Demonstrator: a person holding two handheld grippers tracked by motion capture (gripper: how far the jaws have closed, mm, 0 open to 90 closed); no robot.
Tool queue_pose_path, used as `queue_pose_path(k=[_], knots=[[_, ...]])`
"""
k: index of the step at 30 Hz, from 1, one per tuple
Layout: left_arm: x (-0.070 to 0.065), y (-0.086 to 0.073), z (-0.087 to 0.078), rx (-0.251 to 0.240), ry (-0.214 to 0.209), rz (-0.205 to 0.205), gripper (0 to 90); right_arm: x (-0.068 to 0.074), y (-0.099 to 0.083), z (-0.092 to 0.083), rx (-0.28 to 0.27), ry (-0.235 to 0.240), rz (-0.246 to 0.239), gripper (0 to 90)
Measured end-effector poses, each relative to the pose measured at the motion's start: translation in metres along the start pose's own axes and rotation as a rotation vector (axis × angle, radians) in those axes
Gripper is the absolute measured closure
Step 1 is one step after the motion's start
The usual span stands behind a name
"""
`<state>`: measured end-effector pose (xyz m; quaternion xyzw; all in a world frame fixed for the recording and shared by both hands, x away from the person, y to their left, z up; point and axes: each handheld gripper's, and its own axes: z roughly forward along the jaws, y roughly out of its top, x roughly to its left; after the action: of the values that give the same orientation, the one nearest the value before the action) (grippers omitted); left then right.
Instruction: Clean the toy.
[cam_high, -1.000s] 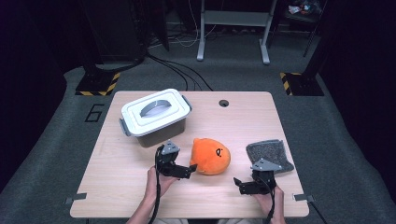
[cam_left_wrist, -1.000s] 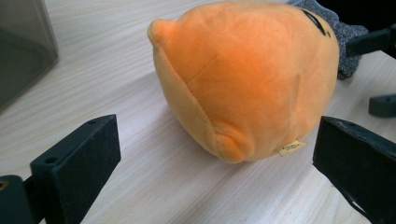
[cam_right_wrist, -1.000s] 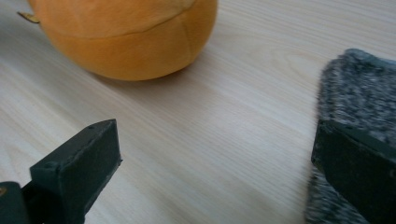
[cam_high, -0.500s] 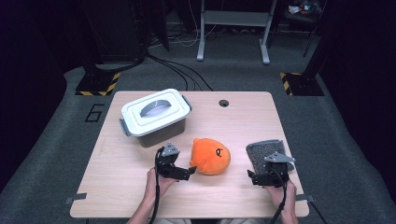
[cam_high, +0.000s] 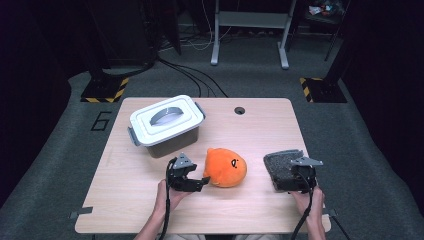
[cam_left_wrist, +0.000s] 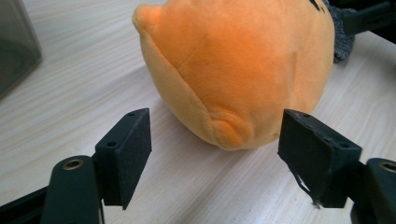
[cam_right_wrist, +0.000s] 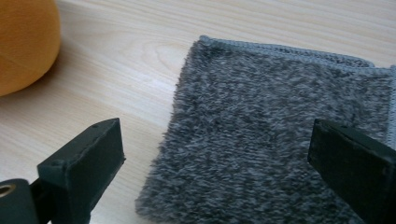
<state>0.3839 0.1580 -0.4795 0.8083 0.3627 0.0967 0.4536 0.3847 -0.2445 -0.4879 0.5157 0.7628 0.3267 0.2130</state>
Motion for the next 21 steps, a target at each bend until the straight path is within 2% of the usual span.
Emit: queue_pose_path(k=[7,11,14,21], knots=[[-0.002,-0.001,0.004,0.016,-0.004,0.010,44.5,-0.005,0.002,0.005,0.028,-0.019,0.028,1.7],[-0.004,-0.002,0.006,0.027,-0.005,0.011,53.3,-0.006,0.003,0.008,0.034,-0.025,0.028,1.4],[-0.005,-0.002,0.008,0.032,0.008,0.031,59.9,-0.006,0.004,0.011,0.049,-0.031,0.038,1.5],[-0.006,-0.002,0.009,0.041,0.018,0.052,68.1,-0.012,0.006,0.020,0.079,-0.065,0.049,3.9]])
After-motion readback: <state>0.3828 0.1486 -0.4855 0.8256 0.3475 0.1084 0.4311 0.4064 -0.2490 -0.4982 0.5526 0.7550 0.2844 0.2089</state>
